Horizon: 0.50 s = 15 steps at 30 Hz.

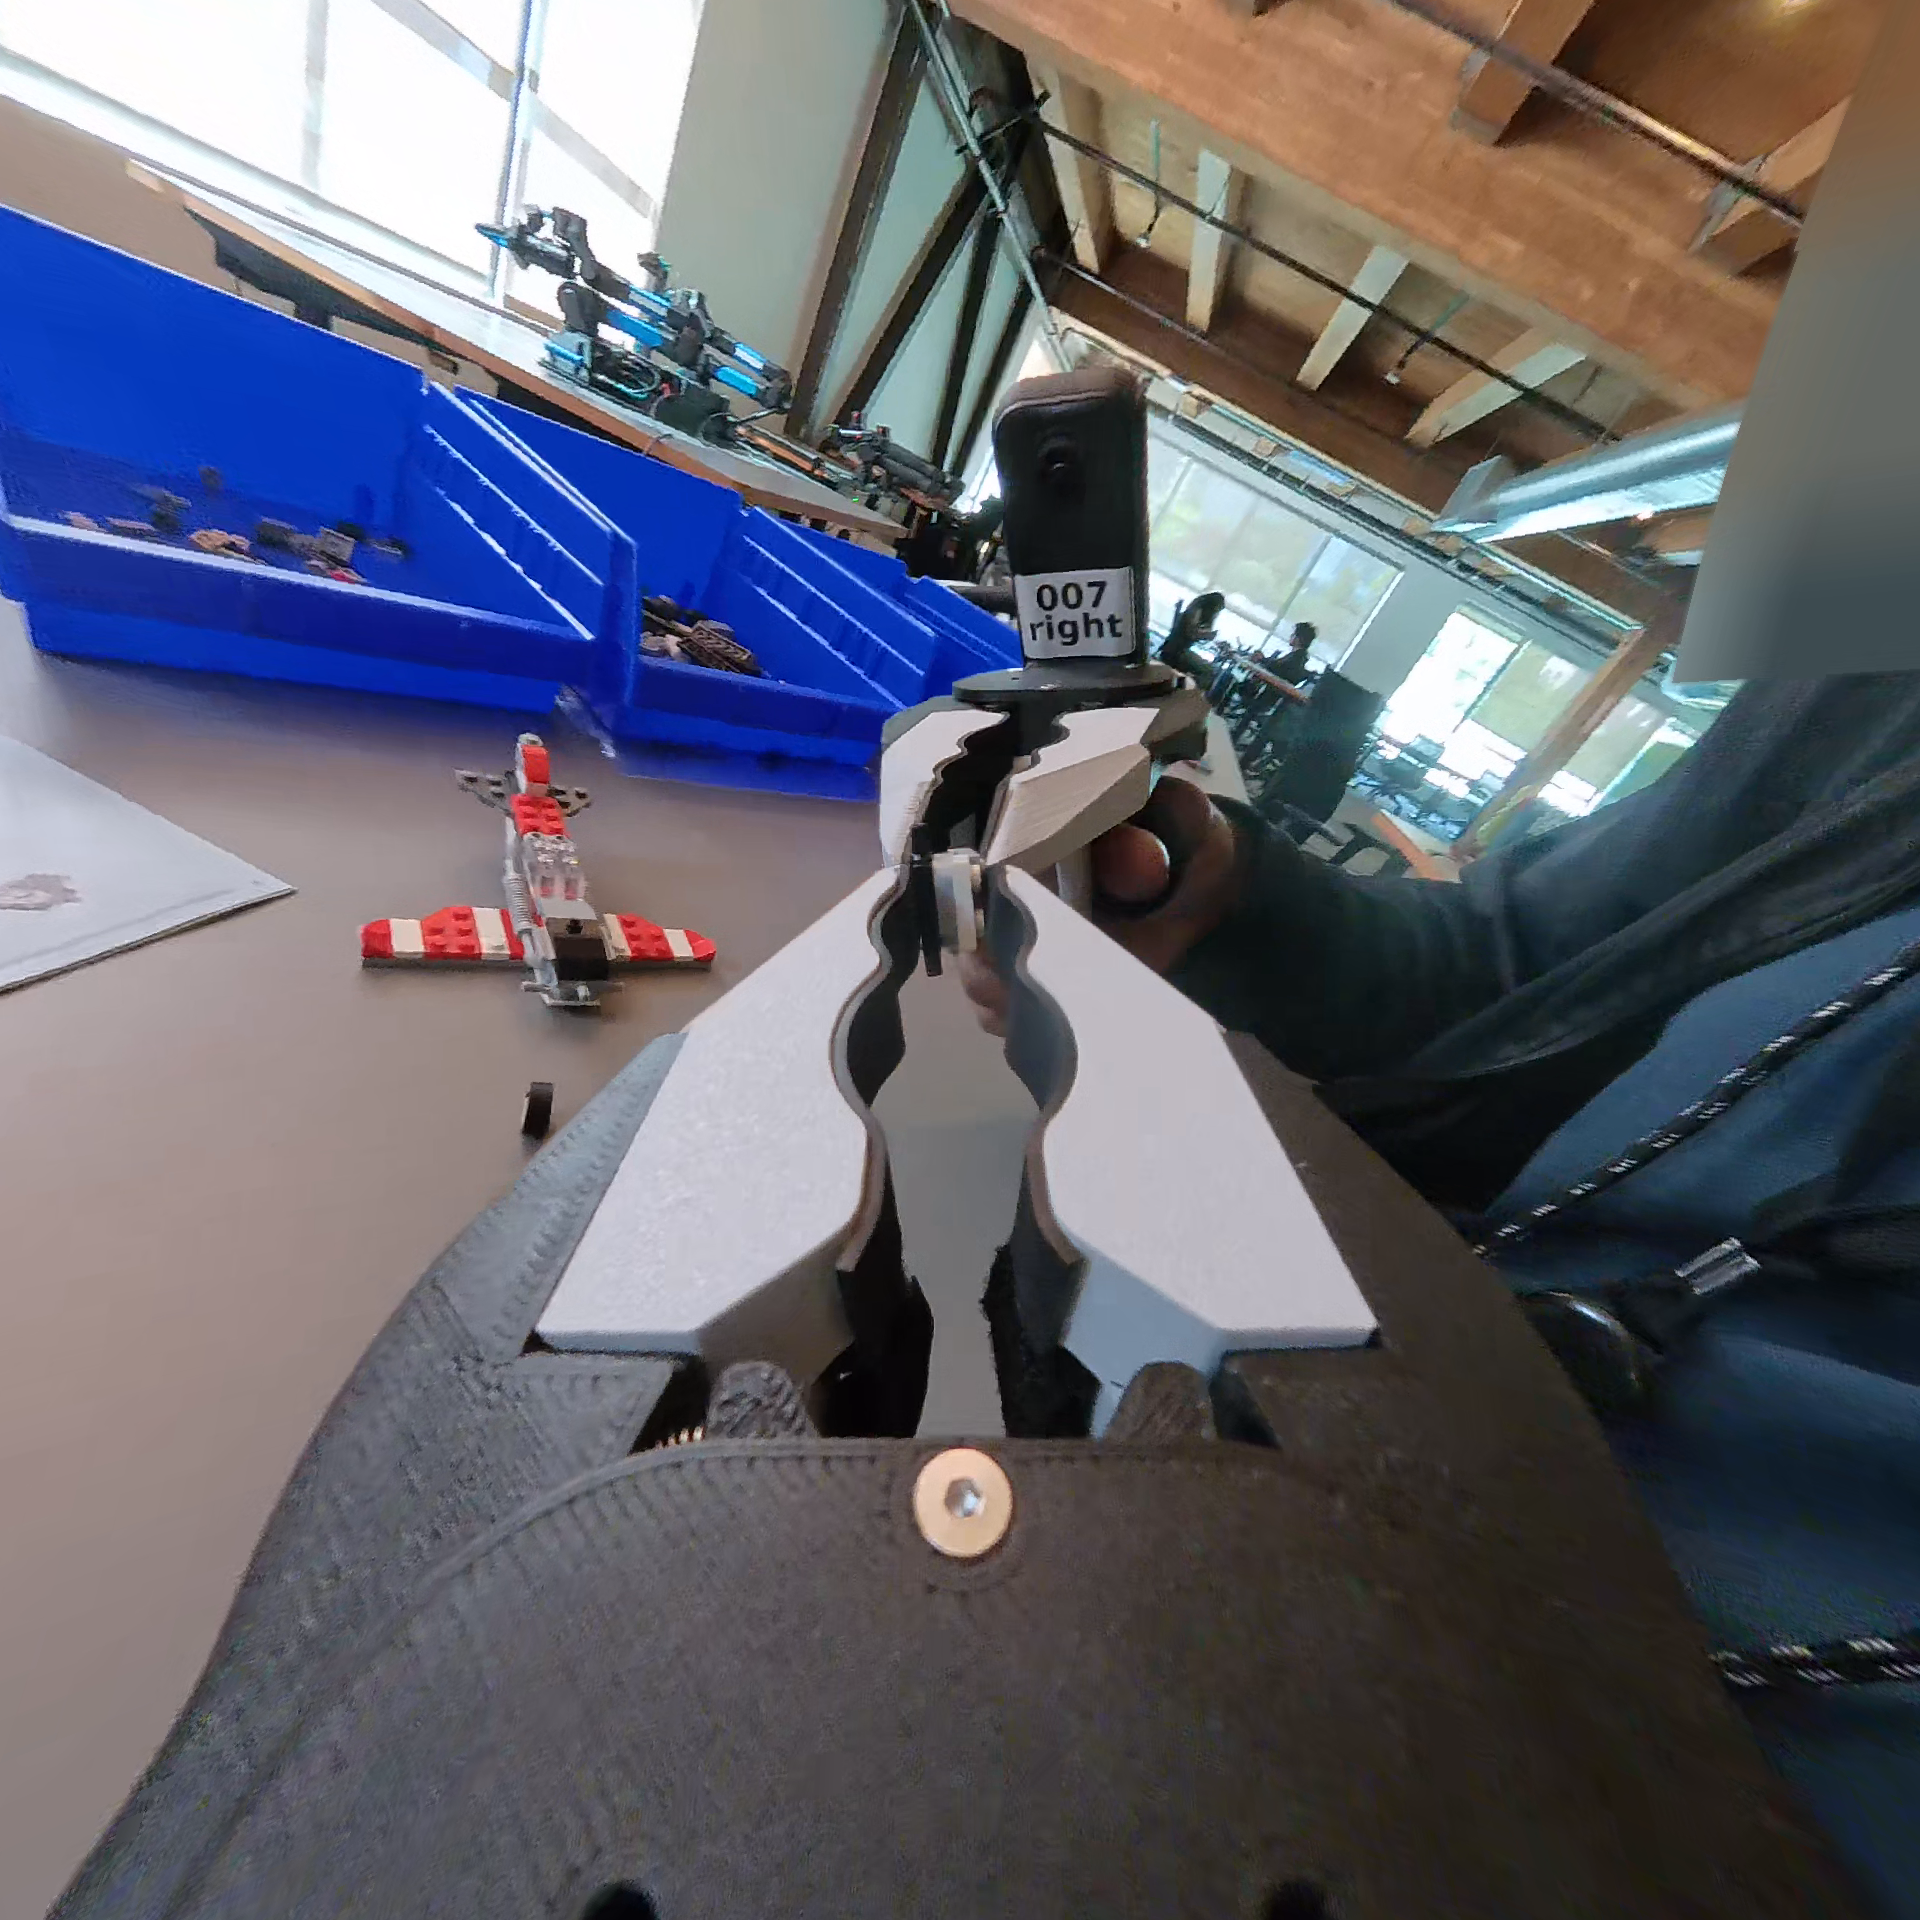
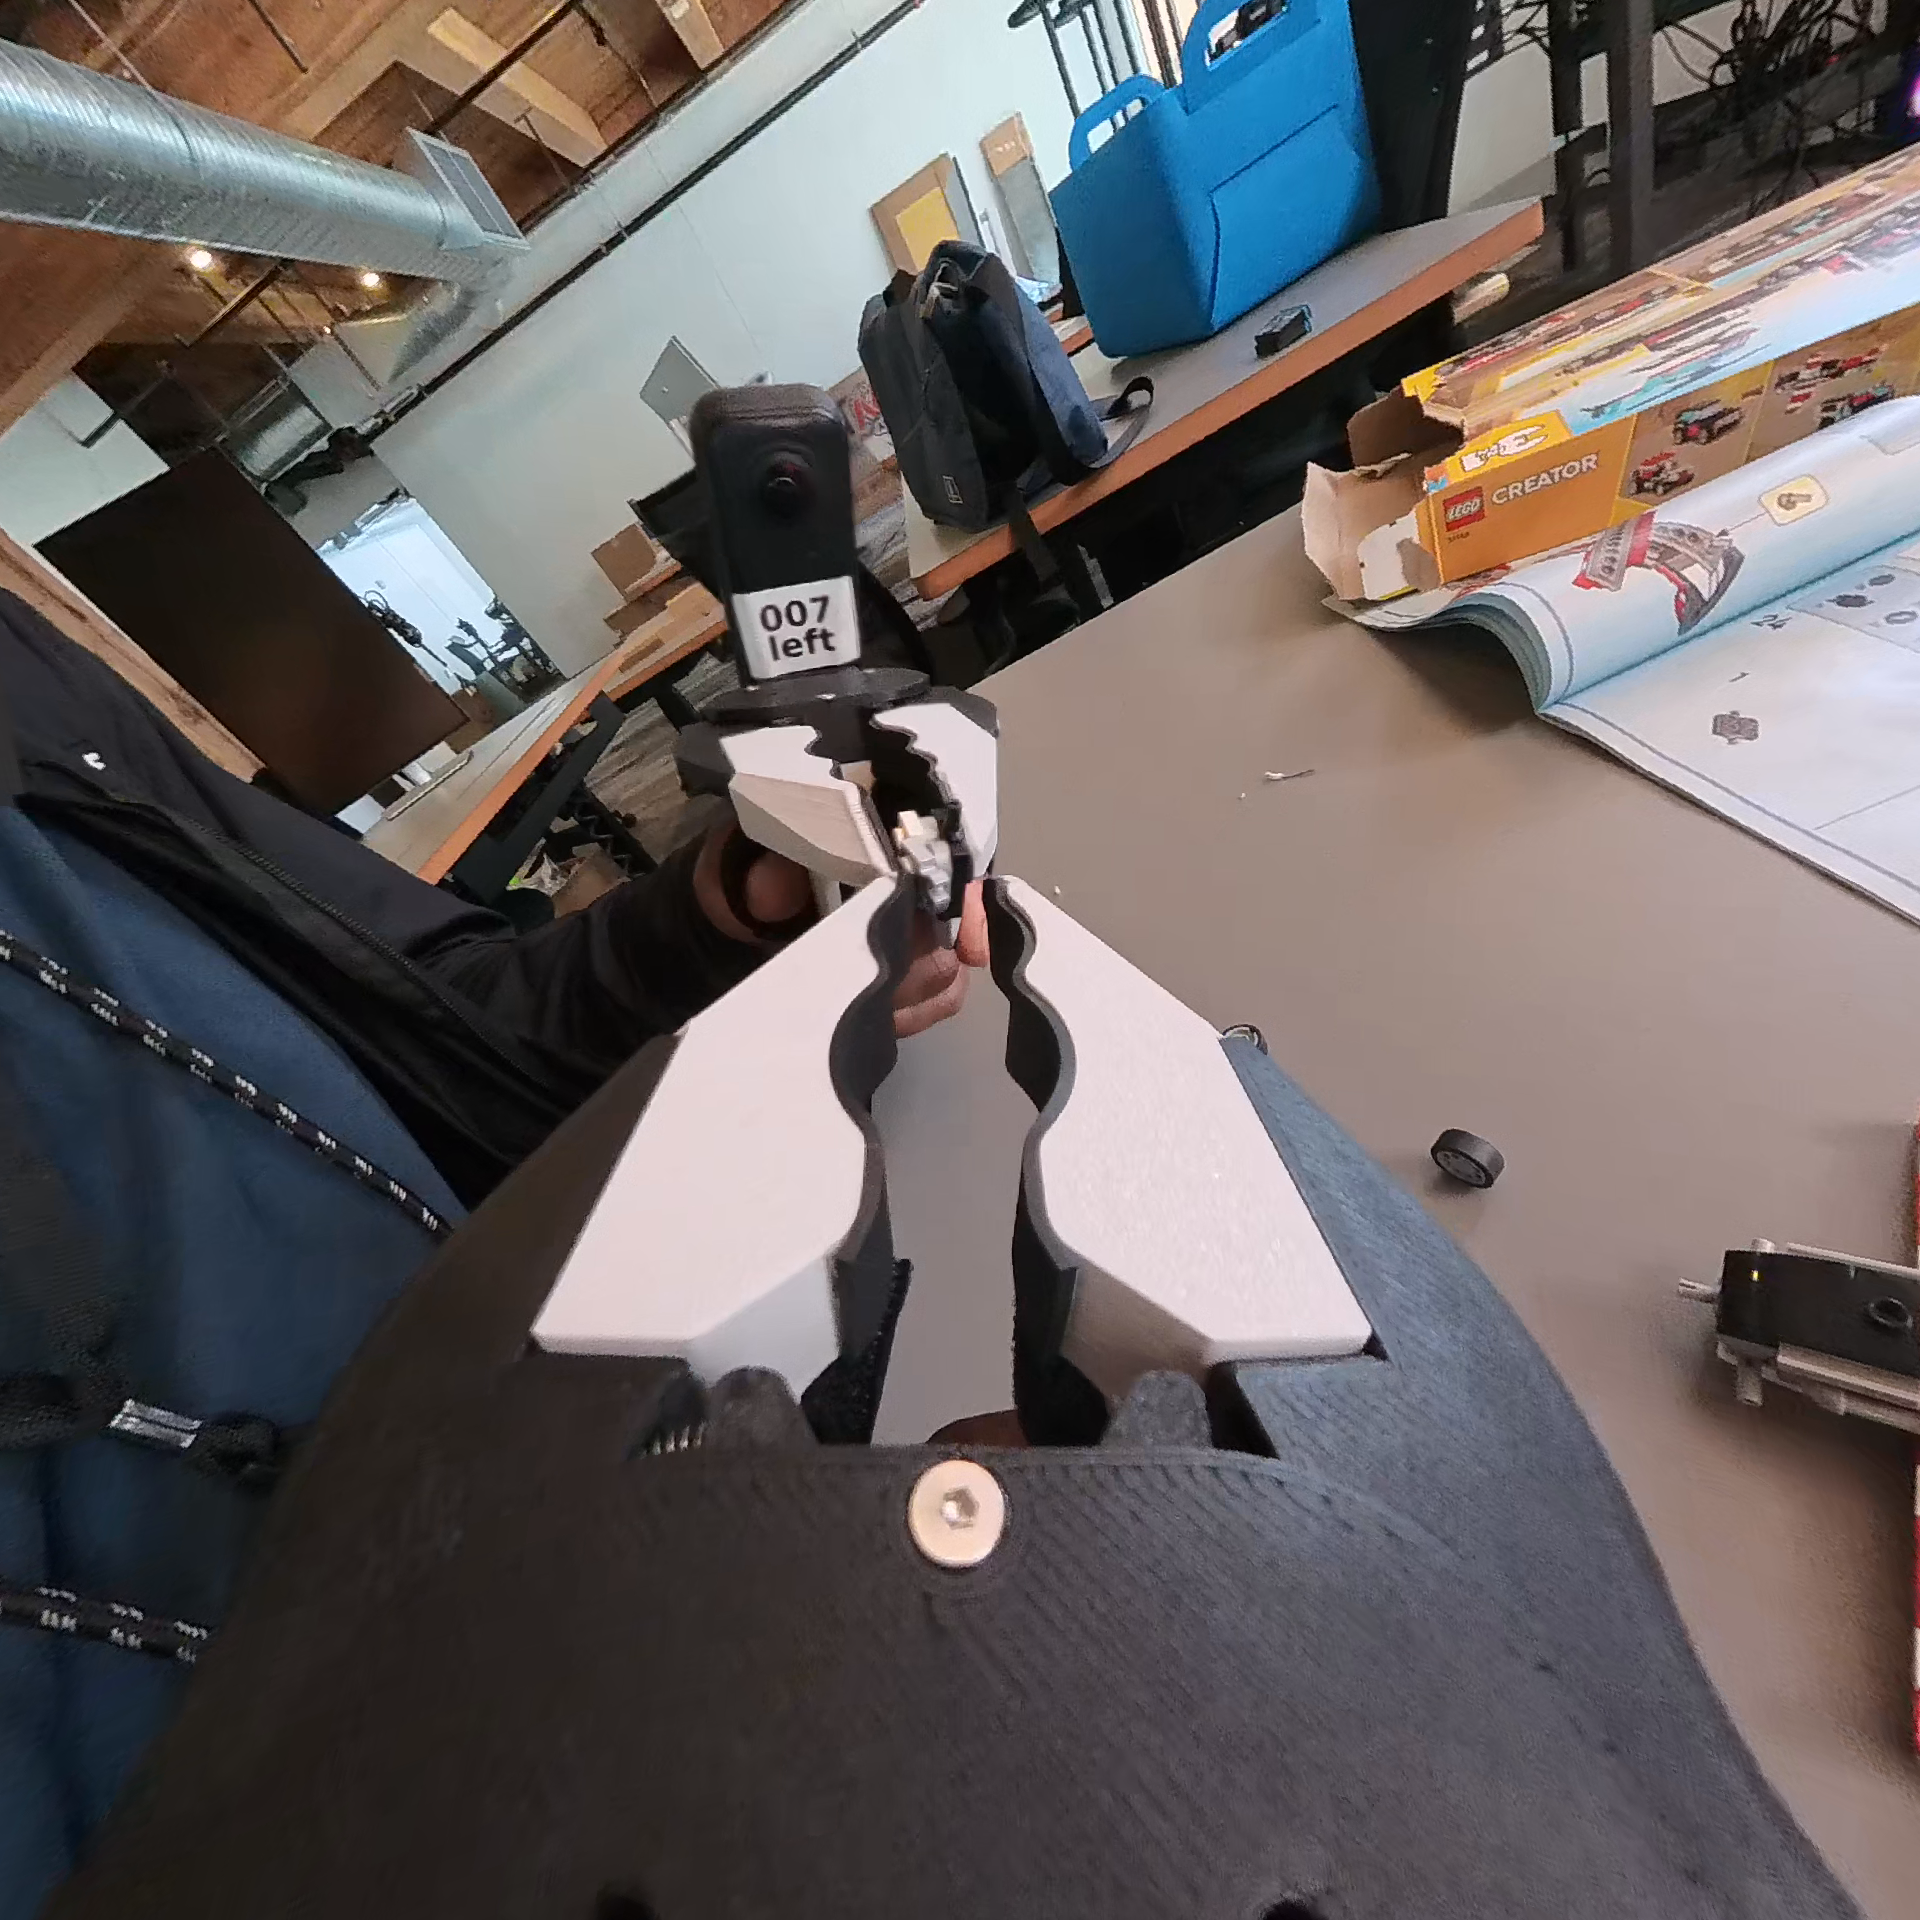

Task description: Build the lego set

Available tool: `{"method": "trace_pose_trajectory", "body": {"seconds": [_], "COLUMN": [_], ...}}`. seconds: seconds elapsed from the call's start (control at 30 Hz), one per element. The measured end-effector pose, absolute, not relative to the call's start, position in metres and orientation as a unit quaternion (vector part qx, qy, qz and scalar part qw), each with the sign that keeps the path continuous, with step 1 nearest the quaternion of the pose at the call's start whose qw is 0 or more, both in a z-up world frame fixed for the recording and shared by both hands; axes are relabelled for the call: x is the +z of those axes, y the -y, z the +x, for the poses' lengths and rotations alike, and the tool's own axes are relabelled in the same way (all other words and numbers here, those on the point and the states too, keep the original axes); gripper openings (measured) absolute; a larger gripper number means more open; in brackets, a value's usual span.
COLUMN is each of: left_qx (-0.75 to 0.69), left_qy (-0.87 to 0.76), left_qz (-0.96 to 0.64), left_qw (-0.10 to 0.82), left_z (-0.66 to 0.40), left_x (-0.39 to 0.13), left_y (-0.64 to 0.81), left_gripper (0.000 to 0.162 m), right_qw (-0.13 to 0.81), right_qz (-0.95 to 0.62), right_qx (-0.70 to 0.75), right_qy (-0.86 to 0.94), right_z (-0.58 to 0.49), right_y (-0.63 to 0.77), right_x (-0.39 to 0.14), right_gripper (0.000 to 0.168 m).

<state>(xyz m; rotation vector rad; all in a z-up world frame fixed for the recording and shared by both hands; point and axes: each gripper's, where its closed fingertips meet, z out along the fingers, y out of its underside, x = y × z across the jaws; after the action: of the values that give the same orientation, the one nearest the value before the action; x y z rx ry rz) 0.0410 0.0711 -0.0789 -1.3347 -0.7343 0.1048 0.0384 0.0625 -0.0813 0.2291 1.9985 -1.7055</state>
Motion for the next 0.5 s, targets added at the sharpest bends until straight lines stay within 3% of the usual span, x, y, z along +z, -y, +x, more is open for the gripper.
{"method": "trace_pose_trajectory", "body": {"seconds": [0.5], "left_qx": [0.074], "left_qy": [0.337], "left_qz": [-0.608], "left_qw": [0.715], "left_z": [0.0376], "left_x": [-0.0790], "left_y": [-0.0701], "left_gripper": [0.012], "right_qw": [0.256], "right_qz": [0.103], "right_qx": [-0.630], "right_qy": [-0.726], "right_z": [0.0358], "right_y": [-0.0621], "right_x": [-0.0818], "right_gripper": [0.013]}}
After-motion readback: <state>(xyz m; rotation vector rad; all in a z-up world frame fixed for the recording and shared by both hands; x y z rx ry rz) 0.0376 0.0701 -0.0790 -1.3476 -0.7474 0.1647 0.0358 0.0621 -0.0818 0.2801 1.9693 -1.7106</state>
